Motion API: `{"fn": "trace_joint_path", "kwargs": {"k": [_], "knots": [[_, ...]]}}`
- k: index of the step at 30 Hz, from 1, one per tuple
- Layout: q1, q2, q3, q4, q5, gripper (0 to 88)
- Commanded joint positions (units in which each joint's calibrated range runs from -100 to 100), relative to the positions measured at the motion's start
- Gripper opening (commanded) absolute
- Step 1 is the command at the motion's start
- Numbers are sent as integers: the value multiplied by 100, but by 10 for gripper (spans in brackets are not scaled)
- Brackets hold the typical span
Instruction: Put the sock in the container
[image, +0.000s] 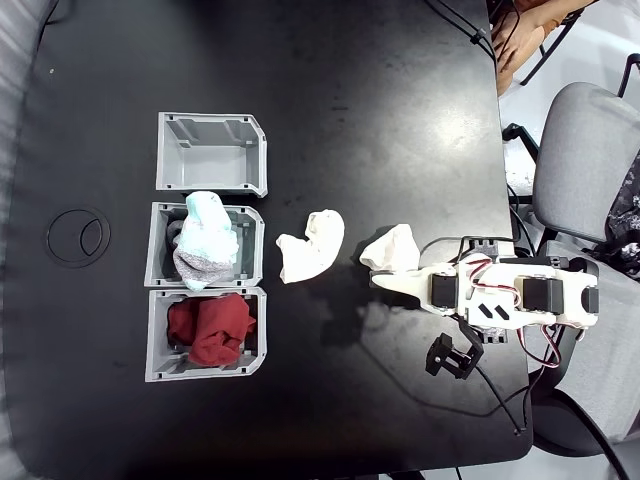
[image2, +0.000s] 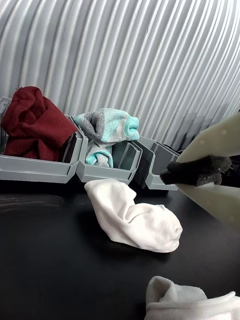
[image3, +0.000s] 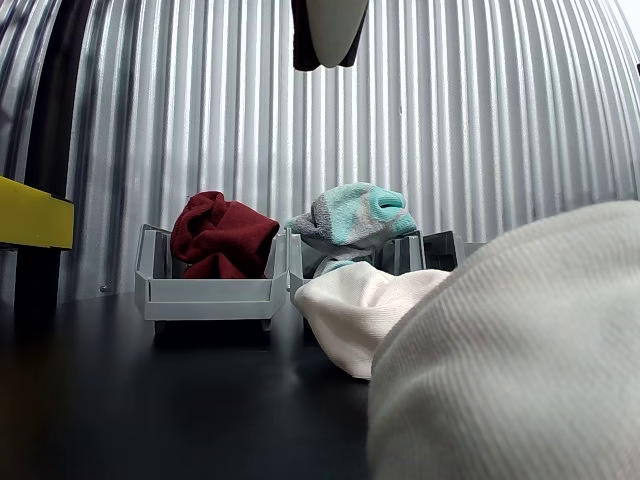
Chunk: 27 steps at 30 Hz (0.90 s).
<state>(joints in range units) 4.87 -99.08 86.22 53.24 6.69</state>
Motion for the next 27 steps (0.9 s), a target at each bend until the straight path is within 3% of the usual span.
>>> {"fn": "trace_joint_path", "kwargs": {"k": [1,27], "knots": [[13,-34,-308,-46,-37,13],[13,-25,-506,31,-42,11]]}}
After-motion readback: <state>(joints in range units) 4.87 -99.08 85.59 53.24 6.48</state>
